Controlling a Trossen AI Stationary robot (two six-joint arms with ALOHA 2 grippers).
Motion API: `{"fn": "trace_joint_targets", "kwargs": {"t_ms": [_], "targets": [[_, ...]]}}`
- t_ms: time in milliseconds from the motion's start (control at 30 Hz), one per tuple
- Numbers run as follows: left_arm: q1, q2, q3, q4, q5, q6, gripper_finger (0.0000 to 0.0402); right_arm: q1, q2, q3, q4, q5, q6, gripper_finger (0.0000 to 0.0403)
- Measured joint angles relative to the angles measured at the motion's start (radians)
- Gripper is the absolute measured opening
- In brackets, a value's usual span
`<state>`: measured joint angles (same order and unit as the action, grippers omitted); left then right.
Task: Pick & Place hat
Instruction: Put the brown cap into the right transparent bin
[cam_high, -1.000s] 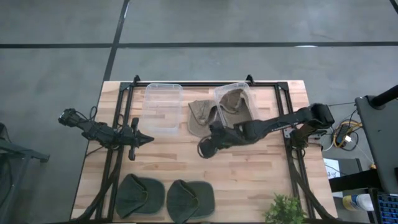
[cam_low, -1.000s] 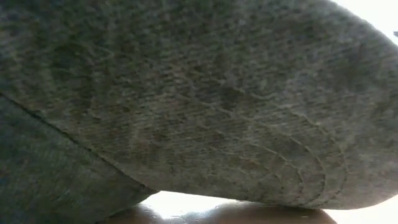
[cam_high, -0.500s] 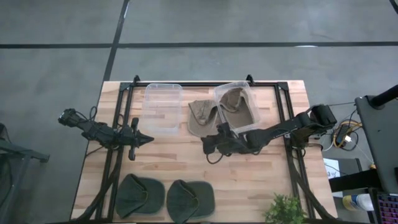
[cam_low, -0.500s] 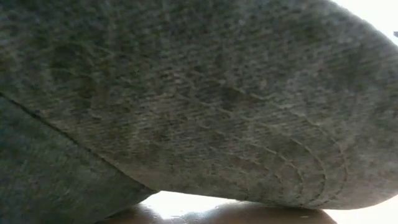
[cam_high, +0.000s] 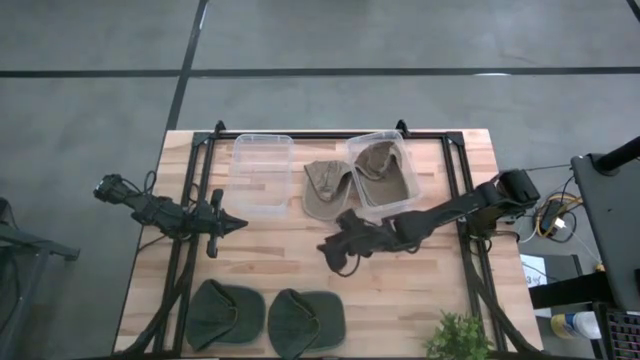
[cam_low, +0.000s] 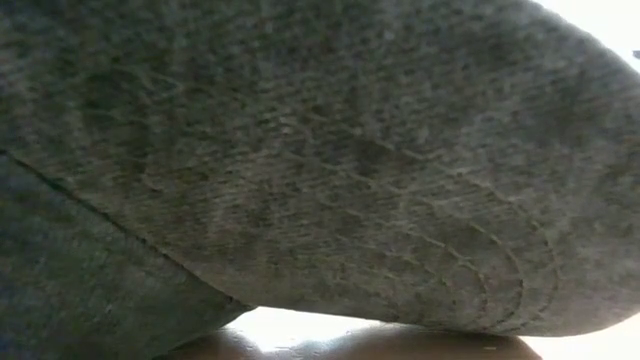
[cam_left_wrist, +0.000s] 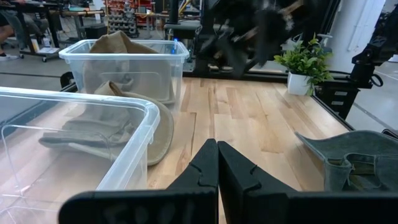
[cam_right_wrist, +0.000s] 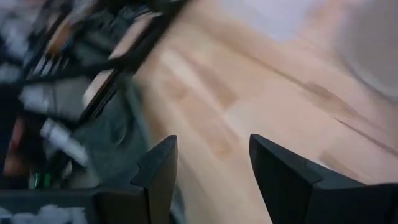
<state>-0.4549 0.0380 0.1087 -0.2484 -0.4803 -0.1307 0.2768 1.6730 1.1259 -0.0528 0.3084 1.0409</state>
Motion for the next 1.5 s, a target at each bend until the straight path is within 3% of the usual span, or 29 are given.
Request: {"fn": "trace_joint_targets", "kwargs": {"t_ms": [200, 533, 667, 767, 967, 1233, 1500], "targets": [[0.000, 0.000, 0.000, 0.000, 0.000, 0.000, 0.0000, 0.014, 0.000, 0.113, -0.091, -0.001, -0.645, 0.0194], [0.000, 0.000, 0.000, -0.010, 0.000, 0.000, 0.0000, 0.006, 0.114, 0.266, -0.411, 0.140, -1.253, 0.0194], [0.000, 0.001, 0.000, -0.010, 0.000, 0.000, 0.0000, -0.004, 0.182, 0.285, -0.450, 0.252, -1.376, 0.0194], [0.000, 0.001, 0.000, -0.015, 0.000, 0.000, 0.0000, -0.008, 0.230, 0.295, -0.468, 0.278, -1.505, 0.0194], [0.000, 0.002, 0.000, -0.015, 0.000, 0.000, 0.0000, -0.011, 0.356, 0.350, -0.567, 0.369, -1.609, 0.0194], [0.000, 0.002, 0.000, -0.015, 0.000, 0.000, 0.0000, -0.044, 0.515, 0.428, -0.710, 0.451, -1.667, 0.0194], [0.000, 0.002, 0.000, -0.015, 0.000, 0.000, 0.0000, -0.085, 0.567, 0.453, -0.750, 0.546, -1.668, 0.0193]]}}
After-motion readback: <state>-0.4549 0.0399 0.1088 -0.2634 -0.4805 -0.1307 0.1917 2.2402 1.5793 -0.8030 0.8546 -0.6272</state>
